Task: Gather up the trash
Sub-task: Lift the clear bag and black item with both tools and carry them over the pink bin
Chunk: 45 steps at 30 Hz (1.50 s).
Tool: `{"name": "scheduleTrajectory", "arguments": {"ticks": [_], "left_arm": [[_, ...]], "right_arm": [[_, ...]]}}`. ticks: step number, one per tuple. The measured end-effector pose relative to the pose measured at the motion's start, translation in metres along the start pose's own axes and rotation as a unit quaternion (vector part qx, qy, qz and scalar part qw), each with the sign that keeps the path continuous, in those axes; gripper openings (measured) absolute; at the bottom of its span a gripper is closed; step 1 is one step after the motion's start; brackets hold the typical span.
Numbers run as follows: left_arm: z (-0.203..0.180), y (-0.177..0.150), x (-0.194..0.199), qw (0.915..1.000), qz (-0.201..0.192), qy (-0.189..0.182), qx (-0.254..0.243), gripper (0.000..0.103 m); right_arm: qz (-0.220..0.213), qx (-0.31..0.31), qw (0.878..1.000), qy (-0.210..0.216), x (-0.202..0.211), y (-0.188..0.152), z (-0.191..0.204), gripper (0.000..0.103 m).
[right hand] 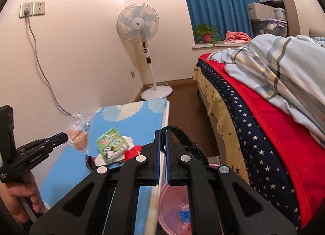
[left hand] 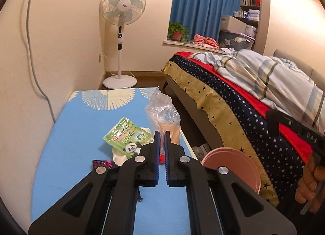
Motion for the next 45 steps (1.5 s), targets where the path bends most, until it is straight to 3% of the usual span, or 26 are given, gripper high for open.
{"name": "scheduleTrajectory", "arguments": {"ticks": [8, 23, 33, 42, 44, 45], "left_arm": [[-0.028, -0.02, -0.012, 0.999, 0.015, -0.025, -0.033, 0.004], [-0.071, -0.036, -0.038, 0.9953, 0.04, -0.079, -0.037, 0.004], [-0.104, -0.054, -0.068, 0.9886, 0.079, -0.119, -0.048, 0.004], [-0.134, -0.074, -0.088, 0.9773, 0.12, -0.164, -0.058, 0.005], [-0.141, -0.078, -0.09, 0.9725, 0.132, -0.182, -0.061, 0.012], [-0.143, -0.079, -0.09, 0.9723, 0.132, -0.182, -0.065, 0.022]], "right_arm": [[0.004, -0.021, 1.0, -0.019, -0.003, -0.004, -0.02, 0.005], [0.022, -0.058, 0.997, -0.051, -0.008, -0.01, -0.054, 0.005], [0.063, -0.081, 0.993, -0.066, -0.02, -0.024, -0.072, 0.005], [0.068, -0.09, 0.991, -0.07, -0.023, -0.026, -0.08, 0.01], [0.069, -0.092, 0.99, -0.076, -0.023, -0.026, -0.083, 0.013], [0.07, -0.096, 0.99, -0.081, -0.022, -0.026, -0.085, 0.02]]}}
Point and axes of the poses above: each gripper's, at about its wrist camera, not at the fingertips, and x roughly against the way its jaws point, z to its left, y to its top, the point moved 4 cm from there along -x, roughly the way its jaws point, and after that the axes turned 3 degrees about x, right-handed, at the moved point
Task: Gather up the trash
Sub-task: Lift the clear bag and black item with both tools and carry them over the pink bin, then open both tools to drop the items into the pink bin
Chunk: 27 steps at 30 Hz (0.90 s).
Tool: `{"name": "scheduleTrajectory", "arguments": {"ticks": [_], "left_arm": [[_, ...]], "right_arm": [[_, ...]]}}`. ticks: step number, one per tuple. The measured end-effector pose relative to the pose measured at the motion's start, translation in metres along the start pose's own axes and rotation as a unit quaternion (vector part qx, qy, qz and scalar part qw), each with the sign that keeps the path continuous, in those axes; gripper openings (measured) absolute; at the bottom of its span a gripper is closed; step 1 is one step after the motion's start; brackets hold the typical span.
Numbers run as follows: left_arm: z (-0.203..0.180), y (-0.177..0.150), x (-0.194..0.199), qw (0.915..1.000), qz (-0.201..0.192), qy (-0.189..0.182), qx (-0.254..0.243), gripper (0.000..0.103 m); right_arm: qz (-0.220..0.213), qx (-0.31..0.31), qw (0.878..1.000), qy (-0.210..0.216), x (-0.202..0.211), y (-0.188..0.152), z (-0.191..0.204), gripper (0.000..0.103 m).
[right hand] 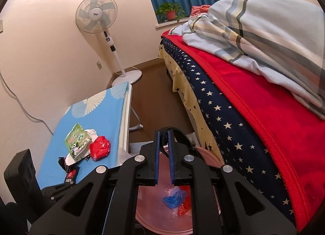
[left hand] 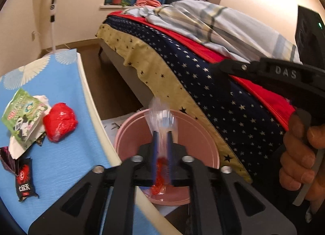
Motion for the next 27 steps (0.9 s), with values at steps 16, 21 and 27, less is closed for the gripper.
{"name": "scheduleTrajectory", "arguments": {"ticks": [16, 21, 27], "left_arm": [[0.024, 0.009, 0.023, 0.9988, -0.031, 0.016, 0.033, 0.028], [0.034, 0.011, 0.033, 0.9981, -0.041, 0.027, 0.038, 0.028], [0.044, 0.008, 0.046, 0.997, -0.05, 0.04, 0.043, 0.028]], "right_arm": [[-0.028, -0.001, 0.999, -0.021, 0.009, 0.005, -0.001, 0.038], [-0.034, 0.008, 0.999, -0.015, 0.011, 0.005, 0.007, 0.038], [-0.042, 0.025, 0.999, -0.002, 0.013, 0.005, 0.021, 0.038]]}}
Point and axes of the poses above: each gripper's, at about its wrist camera, not at the fingertips, and x roughly against the way its jaws point, z to its left, y to its top, the point moved 4 cm from there along -x, roughly the way its jaws point, and after that the axes turned 3 degrees about x, right-handed, at the moved point
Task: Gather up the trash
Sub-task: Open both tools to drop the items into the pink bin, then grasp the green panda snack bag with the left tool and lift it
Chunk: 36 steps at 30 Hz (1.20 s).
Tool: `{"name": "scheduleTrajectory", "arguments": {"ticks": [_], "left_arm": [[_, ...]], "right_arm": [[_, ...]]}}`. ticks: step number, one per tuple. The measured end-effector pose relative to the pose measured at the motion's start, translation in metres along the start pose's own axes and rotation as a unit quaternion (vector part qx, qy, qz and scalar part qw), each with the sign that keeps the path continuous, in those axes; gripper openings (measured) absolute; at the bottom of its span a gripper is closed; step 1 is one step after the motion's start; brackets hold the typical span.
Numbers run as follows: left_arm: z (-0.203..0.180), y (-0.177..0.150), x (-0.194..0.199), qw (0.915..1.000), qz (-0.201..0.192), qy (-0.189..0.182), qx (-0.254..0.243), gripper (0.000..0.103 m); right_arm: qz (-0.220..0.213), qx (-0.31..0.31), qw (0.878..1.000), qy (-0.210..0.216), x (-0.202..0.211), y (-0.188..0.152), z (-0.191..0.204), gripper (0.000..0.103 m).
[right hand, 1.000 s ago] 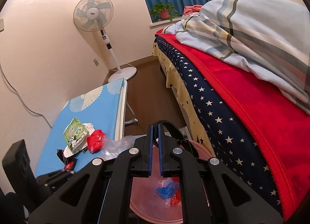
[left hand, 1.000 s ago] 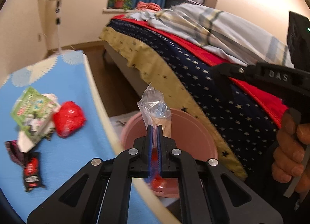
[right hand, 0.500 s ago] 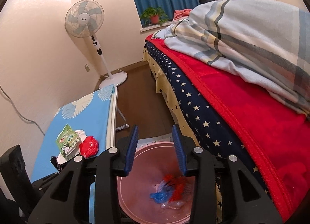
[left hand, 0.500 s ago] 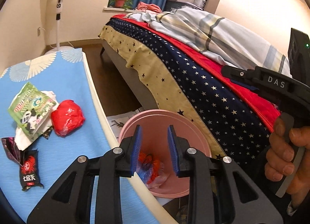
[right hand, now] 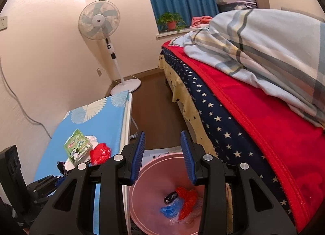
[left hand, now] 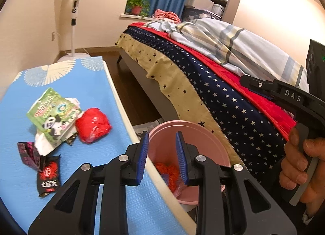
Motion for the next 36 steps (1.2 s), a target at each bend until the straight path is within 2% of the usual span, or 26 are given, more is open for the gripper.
{"name": "scheduleTrajectory", "arguments": {"ticks": [6, 13, 20, 25, 29, 33, 36], "left_arm": [[0.016, 0.004, 0.019, 0.9996, -0.02, 0.017, 0.014, 0.028], [0.052, 0.004, 0.04, 0.9958, -0.043, 0.065, 0.048, 0.028], [0.096, 0.007, 0.056, 0.985, -0.068, 0.121, 0.102, 0.027], [0.125, 0.013, 0.067, 0.9755, -0.089, 0.153, 0.132, 0.027], [0.143, 0.015, 0.072, 0.9696, -0.097, 0.174, 0.142, 0.027], [0.159, 0.017, 0.073, 0.9656, -0.099, 0.193, 0.144, 0.027], [0.174, 0.02, 0.07, 0.9622, -0.099, 0.203, 0.152, 0.027]], "right_arm": [[-0.01, 0.021, 0.999, 0.022, 0.001, 0.0, 0.023, 0.037], [-0.021, 0.037, 0.996, 0.079, 0.0, 0.01, 0.06, 0.033], [-0.023, 0.053, 0.987, 0.148, -0.014, 0.046, 0.107, 0.024], [-0.019, 0.068, 0.979, 0.192, -0.04, 0.06, 0.146, 0.023], [-0.012, 0.076, 0.975, 0.207, -0.069, 0.045, 0.16, 0.023], [0.032, 0.061, 0.979, 0.191, -0.107, 0.017, 0.156, 0.023], [0.047, 0.065, 0.979, 0.186, -0.127, 0.006, 0.16, 0.023]]}}
Point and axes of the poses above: each gripper's, at about its wrist camera, not at the fingertips, and x roughly against the way its jaws point, z to its left, y to its top, the point moved 4 cm from there along -x, roughly the way its jaws point, and after that the axes turned 3 degrees about x, right-handed, at the moved point
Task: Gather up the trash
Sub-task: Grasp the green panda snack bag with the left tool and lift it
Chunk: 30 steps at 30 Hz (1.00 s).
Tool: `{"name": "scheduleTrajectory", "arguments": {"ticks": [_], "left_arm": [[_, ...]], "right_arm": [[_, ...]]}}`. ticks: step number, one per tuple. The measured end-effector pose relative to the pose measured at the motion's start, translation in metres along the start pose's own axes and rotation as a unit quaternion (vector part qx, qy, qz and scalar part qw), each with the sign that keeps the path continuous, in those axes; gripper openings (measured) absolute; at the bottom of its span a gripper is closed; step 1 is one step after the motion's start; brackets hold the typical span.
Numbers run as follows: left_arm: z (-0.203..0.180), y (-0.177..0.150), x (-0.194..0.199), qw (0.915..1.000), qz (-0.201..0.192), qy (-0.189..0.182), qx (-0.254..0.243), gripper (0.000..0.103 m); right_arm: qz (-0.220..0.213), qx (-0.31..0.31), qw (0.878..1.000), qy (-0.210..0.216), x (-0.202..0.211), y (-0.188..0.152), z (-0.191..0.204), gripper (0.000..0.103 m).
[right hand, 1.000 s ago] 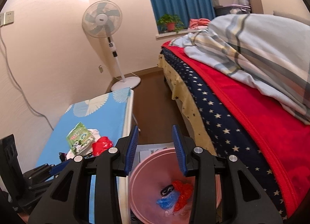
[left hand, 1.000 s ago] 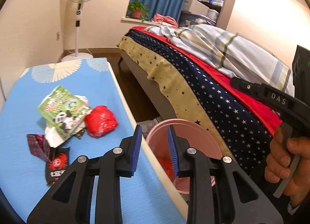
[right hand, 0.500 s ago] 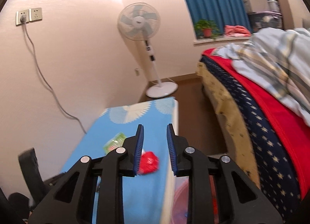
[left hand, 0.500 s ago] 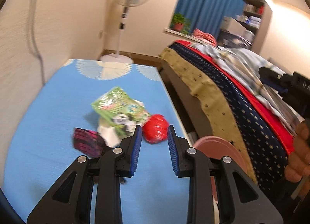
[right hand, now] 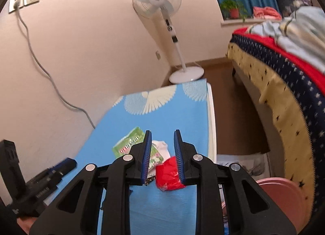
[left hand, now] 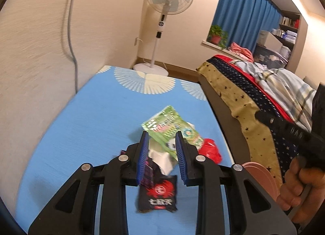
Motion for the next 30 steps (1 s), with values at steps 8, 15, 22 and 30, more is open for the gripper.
{"name": "scheduleTrajectory", "arguments": {"ticks": [8, 15, 22, 30], "left_arm": [[0.022, 0.006, -0.034, 0.9994, 0.011, 0.011, 0.03, 0.027], [0.033, 0.009, -0.066, 0.9988, 0.02, -0.011, 0.043, 0.027], [0.039, 0.006, -0.107, 0.9956, 0.055, -0.042, 0.064, 0.029], [0.036, -0.001, -0.128, 0.9896, 0.085, -0.073, 0.09, 0.031]], "right_arm": [[0.018, 0.022, 0.999, 0.016, -0.03, -0.012, 0.009, 0.023], [0.021, 0.032, 0.999, 0.022, -0.041, -0.016, 0.007, 0.023], [0.025, 0.04, 0.999, 0.024, -0.046, -0.02, 0.009, 0.024], [0.033, 0.047, 0.998, 0.026, -0.054, -0.025, 0.011, 0.024]]}}
Point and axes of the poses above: each gripper's, at about its wrist camera, not at the fingertips, and x roughly against the way its jaws point, z to its left, y to its top, the point moved 4 cm from there along -x, roughly the way its jaws point, and after that the axes turned 3 degrees about x, right-handed, at the moved point
